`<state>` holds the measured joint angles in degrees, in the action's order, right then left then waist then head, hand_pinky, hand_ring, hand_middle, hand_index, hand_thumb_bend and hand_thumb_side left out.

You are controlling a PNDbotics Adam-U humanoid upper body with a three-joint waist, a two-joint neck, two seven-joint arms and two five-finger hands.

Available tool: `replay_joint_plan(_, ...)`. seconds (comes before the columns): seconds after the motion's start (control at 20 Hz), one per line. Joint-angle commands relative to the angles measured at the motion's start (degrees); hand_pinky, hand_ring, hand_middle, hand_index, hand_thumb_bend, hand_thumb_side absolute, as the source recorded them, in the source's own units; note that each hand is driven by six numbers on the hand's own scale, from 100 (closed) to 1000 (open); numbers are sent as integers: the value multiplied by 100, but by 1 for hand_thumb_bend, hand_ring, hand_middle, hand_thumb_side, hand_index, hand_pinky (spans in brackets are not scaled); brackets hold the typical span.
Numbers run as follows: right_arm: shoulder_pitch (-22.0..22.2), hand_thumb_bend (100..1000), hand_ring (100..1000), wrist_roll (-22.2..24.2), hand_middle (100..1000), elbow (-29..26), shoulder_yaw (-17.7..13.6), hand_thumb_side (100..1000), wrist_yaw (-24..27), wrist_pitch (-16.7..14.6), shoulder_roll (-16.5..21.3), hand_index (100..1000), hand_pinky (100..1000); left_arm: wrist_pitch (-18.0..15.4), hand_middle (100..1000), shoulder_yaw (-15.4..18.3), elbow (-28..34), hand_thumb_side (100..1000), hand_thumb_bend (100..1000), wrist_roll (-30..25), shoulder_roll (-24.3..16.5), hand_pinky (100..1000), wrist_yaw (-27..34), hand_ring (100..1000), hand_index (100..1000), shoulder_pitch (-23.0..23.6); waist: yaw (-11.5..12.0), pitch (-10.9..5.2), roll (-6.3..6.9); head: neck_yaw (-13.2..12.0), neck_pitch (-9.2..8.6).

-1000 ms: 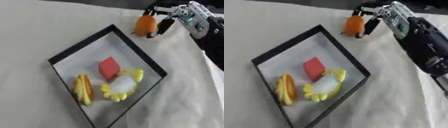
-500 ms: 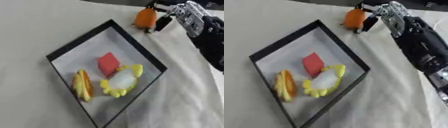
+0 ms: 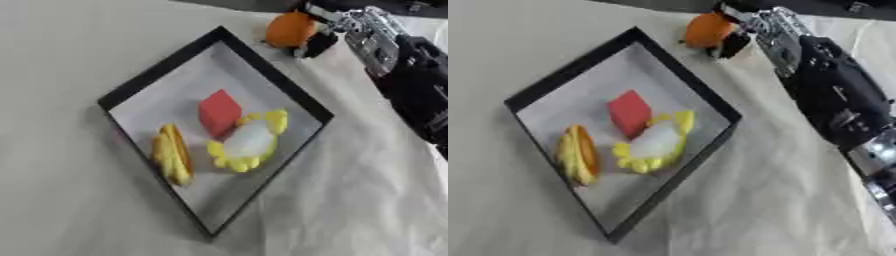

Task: Pick up objects on the table and place them in the box.

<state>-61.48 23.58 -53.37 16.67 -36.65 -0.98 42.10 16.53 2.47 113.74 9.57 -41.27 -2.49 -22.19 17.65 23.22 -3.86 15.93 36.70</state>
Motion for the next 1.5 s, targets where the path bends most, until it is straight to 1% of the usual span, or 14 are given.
replay_joint_plan(0.05, -111, 267, 748, 287, 615, -160, 7, 100, 96, -6, 246, 701, 831, 9, 734, 108, 85, 587, 351, 7, -154, 868, -1, 793, 799, -14, -32, -159, 9, -34, 54)
replay_joint_plan(0.2, -141, 254, 743, 402, 609, -245, -17, 100, 151, 36, 271, 697, 830, 9, 735, 105, 85, 588, 350, 0, -165, 869, -8, 793, 800, -3, -63, -200, 18, -46, 69)
replay_joint_plan(0.25, -149, 238, 743, 412, 613, -272, -26, 100, 168, 55, 278, 702, 830, 11, 735, 104, 85, 588, 350, -3, -168, 869, -10, 793, 800, 4, -73, -215, 22, -48, 76)
replay_joint_plan(0.55, -152, 216, 741, 478, 614, -504, -33, 100, 316, 138, 386, 703, 830, 16, 735, 103, 85, 589, 346, -9, -185, 870, -14, 794, 800, 35, -146, -291, 35, -82, 134)
replay_joint_plan(0.85, -52, 180, 737, 666, 609, -998, -12, 100, 601, 213, 622, 698, 829, 22, 736, 105, 85, 588, 345, -11, -208, 871, -19, 794, 800, 73, -227, -362, 50, -127, 166)
replay_joint_plan(0.95, 39, 169, 734, 734, 601, -1284, -1, 100, 751, 252, 736, 691, 828, 18, 736, 106, 85, 587, 345, -11, -213, 871, -17, 794, 800, 78, -244, -385, 60, -139, 160)
replay_joint_plan(1.1, 220, 163, 733, 830, 601, -1866, 25, 100, 1022, 345, 956, 691, 827, 19, 735, 109, 85, 586, 345, -6, -218, 871, -10, 794, 800, 86, -268, -426, 71, -164, 142)
replay_joint_plan(1.3, 441, 164, 727, 902, 596, -2628, 53, 100, 1327, 589, 1206, 686, 824, 16, 736, 101, 85, 584, 345, -9, -221, 872, 4, 795, 800, 86, -298, -490, 83, -184, 113)
replay_joint_plan(1.5, 626, 164, 716, 990, 595, -3306, 155, 100, 1701, 797, 1371, 687, 819, 15, 735, 90, 85, 582, 347, -23, -232, 871, 10, 794, 800, 82, -306, -549, 104, -206, 113)
